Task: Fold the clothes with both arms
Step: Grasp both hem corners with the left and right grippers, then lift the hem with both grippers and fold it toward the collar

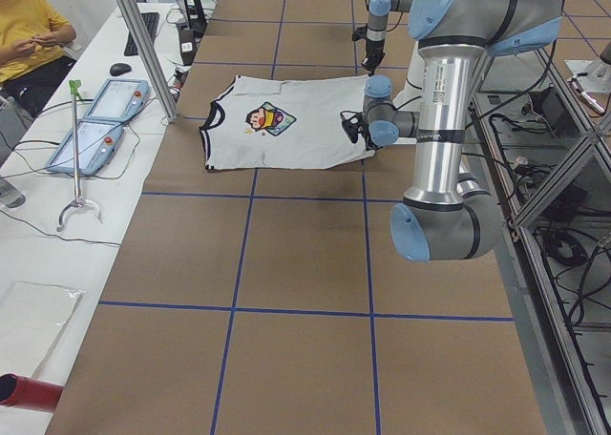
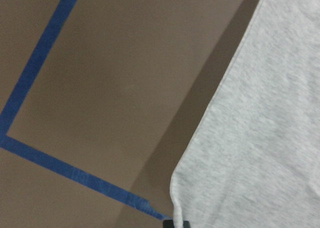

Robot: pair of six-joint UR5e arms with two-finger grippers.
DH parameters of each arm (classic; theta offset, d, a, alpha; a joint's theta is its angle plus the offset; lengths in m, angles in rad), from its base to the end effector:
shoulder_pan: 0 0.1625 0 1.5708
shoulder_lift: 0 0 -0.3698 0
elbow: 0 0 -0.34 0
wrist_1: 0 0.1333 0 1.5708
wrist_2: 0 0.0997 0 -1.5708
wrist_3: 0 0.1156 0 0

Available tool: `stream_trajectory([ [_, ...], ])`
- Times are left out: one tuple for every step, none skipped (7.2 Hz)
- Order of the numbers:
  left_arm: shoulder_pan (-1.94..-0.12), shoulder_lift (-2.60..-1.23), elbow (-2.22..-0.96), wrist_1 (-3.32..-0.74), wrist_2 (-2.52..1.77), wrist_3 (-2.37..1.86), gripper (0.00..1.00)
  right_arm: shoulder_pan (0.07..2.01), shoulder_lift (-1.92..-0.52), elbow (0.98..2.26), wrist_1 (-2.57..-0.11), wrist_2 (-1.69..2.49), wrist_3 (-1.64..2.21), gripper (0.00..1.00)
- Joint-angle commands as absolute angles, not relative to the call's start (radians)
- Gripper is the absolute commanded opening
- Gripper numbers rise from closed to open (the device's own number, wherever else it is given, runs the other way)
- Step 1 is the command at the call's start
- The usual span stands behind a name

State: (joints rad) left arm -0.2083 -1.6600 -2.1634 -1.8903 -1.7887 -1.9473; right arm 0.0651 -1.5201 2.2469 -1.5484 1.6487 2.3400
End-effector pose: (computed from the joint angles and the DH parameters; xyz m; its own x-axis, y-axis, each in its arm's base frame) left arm 0.4137 -0.1981 0.2935 0.4819 -0.4687 -0.7403 0.2161 0.8824 -0.4180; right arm -0.4153 -0.1516 0.3224 0.5167 0.7286 0.4497 -0.5168 0.6841 -0.5147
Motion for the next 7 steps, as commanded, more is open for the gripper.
stream_trajectory([
  [-0.207, -1.675, -2.197, -1.885, -1.805, -2.008, 0.0, 0.055, -1.536, 2.258, -1.548, 1.647, 2.341, 0.0],
  [-0.209, -1.695, -2.198, -1.869, -1.802, -2.006, 0.0, 0.089, -1.531, 2.273, -1.549, 1.647, 2.341, 0.0],
  [-0.234, -1.7, -2.212, -1.868, -1.801, -1.959, 0.0, 0.148, -1.525, 2.278, -1.548, 1.647, 2.336, 0.0],
  [-0.283, -1.719, -2.204, -1.867, -1.796, -1.929, 0.0, 0.21, -1.485, 2.269, -1.551, 1.646, 2.318, 0.0],
  [-0.338, -1.723, -2.195, -1.858, -1.792, -1.928, 0.0, 0.3, -1.439, 2.266, -1.554, 1.651, 2.219, 0.0],
  [-0.377, -1.732, -2.157, -1.856, -1.792, -1.905, 0.0, 0.358, -1.404, 2.234, -1.555, 1.651, 2.068, 0.0],
  [-0.452, -1.758, -2.143, -1.855, -1.793, -1.743, 0.0, 0.446, -1.319, 2.145, -1.557, 1.658, 1.975, 0.0],
])
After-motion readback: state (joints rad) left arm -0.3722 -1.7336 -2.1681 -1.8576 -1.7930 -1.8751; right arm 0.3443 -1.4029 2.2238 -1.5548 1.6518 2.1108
